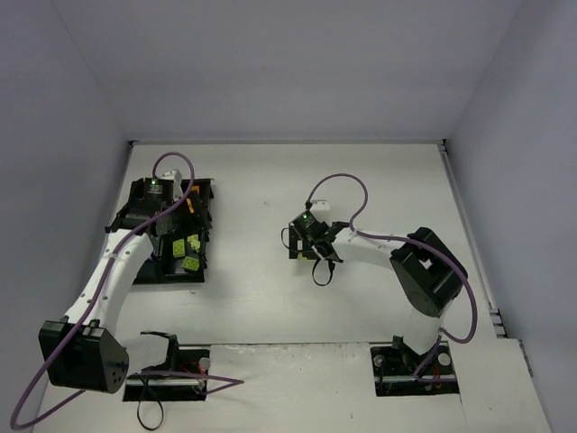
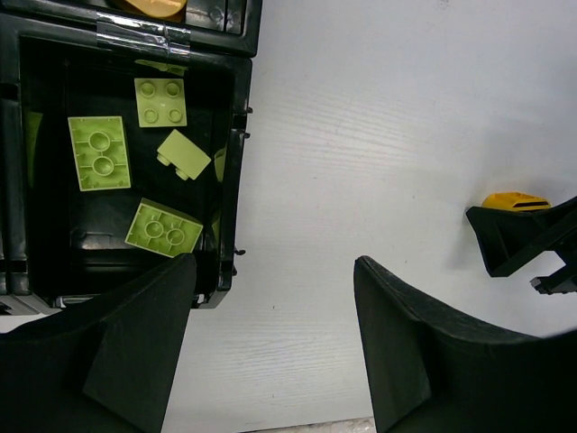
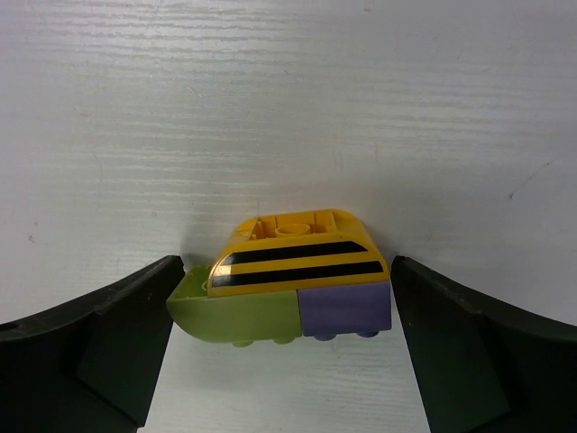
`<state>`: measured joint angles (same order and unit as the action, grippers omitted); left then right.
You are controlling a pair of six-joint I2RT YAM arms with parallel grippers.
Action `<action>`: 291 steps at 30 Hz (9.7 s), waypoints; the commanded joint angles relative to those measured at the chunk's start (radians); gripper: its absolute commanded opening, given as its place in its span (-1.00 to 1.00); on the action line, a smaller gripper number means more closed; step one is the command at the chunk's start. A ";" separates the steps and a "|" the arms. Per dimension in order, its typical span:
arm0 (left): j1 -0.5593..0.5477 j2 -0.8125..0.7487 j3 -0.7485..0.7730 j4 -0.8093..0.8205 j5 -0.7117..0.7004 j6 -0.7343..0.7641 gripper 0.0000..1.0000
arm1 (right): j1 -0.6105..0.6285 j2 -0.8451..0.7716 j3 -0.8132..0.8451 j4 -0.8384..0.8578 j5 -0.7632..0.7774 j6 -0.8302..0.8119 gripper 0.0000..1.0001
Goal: Sort the legos into containers by color
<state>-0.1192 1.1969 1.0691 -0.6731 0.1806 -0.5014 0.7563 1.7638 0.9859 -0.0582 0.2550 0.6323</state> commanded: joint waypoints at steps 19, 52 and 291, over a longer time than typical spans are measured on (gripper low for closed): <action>-0.039 -0.010 0.012 0.038 0.077 0.004 0.28 | 0.084 -0.023 -0.010 0.082 -0.052 -0.183 -0.02; -0.461 0.181 0.175 0.288 0.540 -0.189 0.28 | 0.141 -0.607 -0.082 0.261 -0.470 -0.784 -1.00; -0.034 0.142 -0.035 0.089 -0.371 0.084 -0.19 | 0.140 -0.346 -0.139 0.167 -0.284 -0.510 0.63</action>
<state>-0.1787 1.3083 1.0183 -0.6453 -0.1661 -0.4427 0.8974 1.4296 0.8062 0.0864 -0.0559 0.1062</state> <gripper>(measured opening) 0.376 0.815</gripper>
